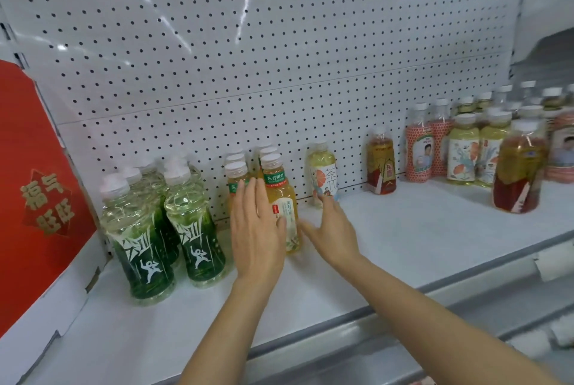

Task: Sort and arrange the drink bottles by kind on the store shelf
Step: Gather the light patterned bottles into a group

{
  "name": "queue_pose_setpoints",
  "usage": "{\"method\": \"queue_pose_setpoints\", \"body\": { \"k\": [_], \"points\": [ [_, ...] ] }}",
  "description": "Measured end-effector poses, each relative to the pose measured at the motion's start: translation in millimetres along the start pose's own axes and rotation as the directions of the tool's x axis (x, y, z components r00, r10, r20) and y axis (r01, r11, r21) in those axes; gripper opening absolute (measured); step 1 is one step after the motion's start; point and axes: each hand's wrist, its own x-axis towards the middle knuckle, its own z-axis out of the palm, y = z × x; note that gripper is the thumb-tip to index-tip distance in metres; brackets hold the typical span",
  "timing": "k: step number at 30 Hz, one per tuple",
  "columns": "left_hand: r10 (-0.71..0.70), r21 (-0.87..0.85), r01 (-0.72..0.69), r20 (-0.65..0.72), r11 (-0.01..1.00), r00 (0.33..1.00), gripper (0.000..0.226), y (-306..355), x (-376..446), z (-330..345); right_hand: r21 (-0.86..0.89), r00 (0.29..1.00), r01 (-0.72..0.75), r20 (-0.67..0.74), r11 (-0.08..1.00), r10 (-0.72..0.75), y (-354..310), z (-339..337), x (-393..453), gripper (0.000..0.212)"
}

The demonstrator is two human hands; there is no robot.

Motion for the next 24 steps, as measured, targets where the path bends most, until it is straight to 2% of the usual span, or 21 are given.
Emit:
{"method": "queue_pose_setpoints", "body": {
  "k": [3,5,9,16,24],
  "points": [
    [0.109,-0.023,-0.107,0.144,0.994,0.984,0.066,30,0,8,-0.182,0.993,0.073,-0.079,0.981,-0.089,27,-43,-9,0.059],
    [0.14,-0.044,-0.133,0.236,0.99,0.962,0.061,54,-3,15,-0.268,0.985,0.076,-0.127,0.96,-0.113,47,-71,-14,0.056],
    [0.198,-0.095,-0.177,0.317,0.98,0.927,0.054,106,-9,32,-0.418,0.98,0.023,-0.17,0.908,-0.103,91,-127,-26,0.053],
    [0.279,-0.179,-0.227,0.367,0.957,0.888,0.051,216,-17,62,-0.5,0.977,-0.101,-0.213,0.86,-0.009,168,-220,-42,0.051],
    [0.289,-0.245,-0.204,0.391,0.948,0.874,0.052,319,-26,98,-0.53,0.963,-0.174,-0.266,0.83,0.032,246,-308,-55,0.047]
  ]
}}
